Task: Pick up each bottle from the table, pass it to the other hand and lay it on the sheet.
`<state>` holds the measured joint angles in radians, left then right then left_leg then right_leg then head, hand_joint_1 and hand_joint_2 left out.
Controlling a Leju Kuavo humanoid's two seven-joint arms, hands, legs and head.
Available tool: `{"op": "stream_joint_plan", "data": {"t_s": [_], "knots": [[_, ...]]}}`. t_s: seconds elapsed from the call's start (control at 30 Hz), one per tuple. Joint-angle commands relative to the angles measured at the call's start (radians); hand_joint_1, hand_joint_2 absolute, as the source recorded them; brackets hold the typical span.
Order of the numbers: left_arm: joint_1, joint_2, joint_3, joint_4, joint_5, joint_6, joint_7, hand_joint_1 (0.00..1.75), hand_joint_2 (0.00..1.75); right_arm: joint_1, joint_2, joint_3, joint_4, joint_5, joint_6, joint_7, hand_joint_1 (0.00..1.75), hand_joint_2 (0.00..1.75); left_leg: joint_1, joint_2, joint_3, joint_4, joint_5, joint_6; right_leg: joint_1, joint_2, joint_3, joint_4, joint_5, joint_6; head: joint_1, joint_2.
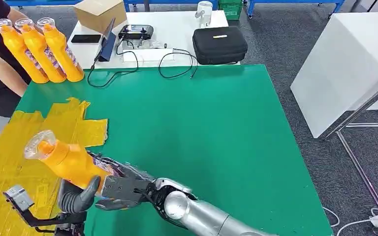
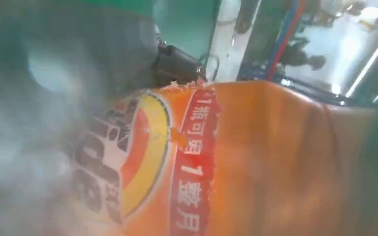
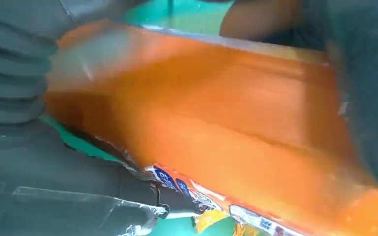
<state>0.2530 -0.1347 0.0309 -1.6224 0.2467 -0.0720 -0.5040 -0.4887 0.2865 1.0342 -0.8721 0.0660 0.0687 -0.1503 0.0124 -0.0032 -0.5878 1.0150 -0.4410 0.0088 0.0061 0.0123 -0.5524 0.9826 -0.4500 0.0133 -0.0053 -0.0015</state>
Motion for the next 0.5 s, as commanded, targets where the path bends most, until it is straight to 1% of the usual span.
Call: {"op": "stream_joint_plan", "data": {"t_s": [0.03,0.07,0.1,0.27,0.33,0.4,0.5], "knots": [[-0.122,0.033,0.136,0.086,-0.341,0.274,-0.076,1.75,1.75,0.065,-0.085,-0.041,-0.057,0.007,-0.021,-0.018,0.0,0.0,0.0,-0.004,0.002,-0.002,0.001,0.0,0.0,-0.005,0.003,-0.002,0.0,0.001,0.0,0.0],[-0.134,0.042,0.148,0.102,-0.419,0.327,-0.074,1.75,1.75,0.069,-0.089,-0.045,-0.061,0.009,-0.02,-0.021,0.0,0.0,0.0,-0.004,0.002,-0.002,0.001,0.0,0.0,-0.005,0.004,-0.002,0.0,0.001,0.0,0.0],[-0.142,0.048,0.159,0.111,-0.433,0.339,-0.072,1.75,1.75,0.071,-0.09,-0.047,-0.063,0.01,-0.02,-0.023,0.0,0.0,0.0,-0.003,0.001,-0.002,0.001,0.0,0.0,-0.004,0.003,-0.002,0.0,0.001,0.0,0.0],[-0.142,0.048,0.159,0.114,-0.434,0.339,-0.072,1.75,1.75,0.072,-0.089,-0.047,-0.063,0.011,-0.02,-0.023,0.0,0.0,0.0,-0.002,0.002,-0.001,0.001,0.0,0.0,-0.002,0.002,-0.001,0.0,0.001,0.0,0.0],[-0.155,0.067,0.16,0.145,-0.617,0.474,-0.054,1.75,1.75,0.077,-0.091,-0.054,-0.067,0.013,-0.02,-0.028,0.0,0.0,-0.001,-0.004,0.002,-0.002,0.001,0.0,0.0,-0.005,0.003,-0.001,-0.001,0.001,0.0,0.0],[-0.175,0.11,0.162,0.195,-0.78,0.559,0.001,1.75,1.75,0.088,-0.101,-0.063,-0.079,0.012,-0.022,-0.034,0.0,0.0,0.0,-0.002,0.002,-0.002,0.001,0.0,0.0,-0.003,0.003,-0.001,0.0,0.001,0.0,0.0],[-0.189,0.138,0.173,0.243,-0.918,0.62,0.044,1.75,1.75,0.103,-0.114,-0.077,-0.097,0.01,-0.027,-0.039,0.0,0.0,0.0,-0.002,0.002,-0.002,0.001,0.0,0.0,-0.003,0.003,-0.001,0.0,0.001,0.0,0.0]]}}
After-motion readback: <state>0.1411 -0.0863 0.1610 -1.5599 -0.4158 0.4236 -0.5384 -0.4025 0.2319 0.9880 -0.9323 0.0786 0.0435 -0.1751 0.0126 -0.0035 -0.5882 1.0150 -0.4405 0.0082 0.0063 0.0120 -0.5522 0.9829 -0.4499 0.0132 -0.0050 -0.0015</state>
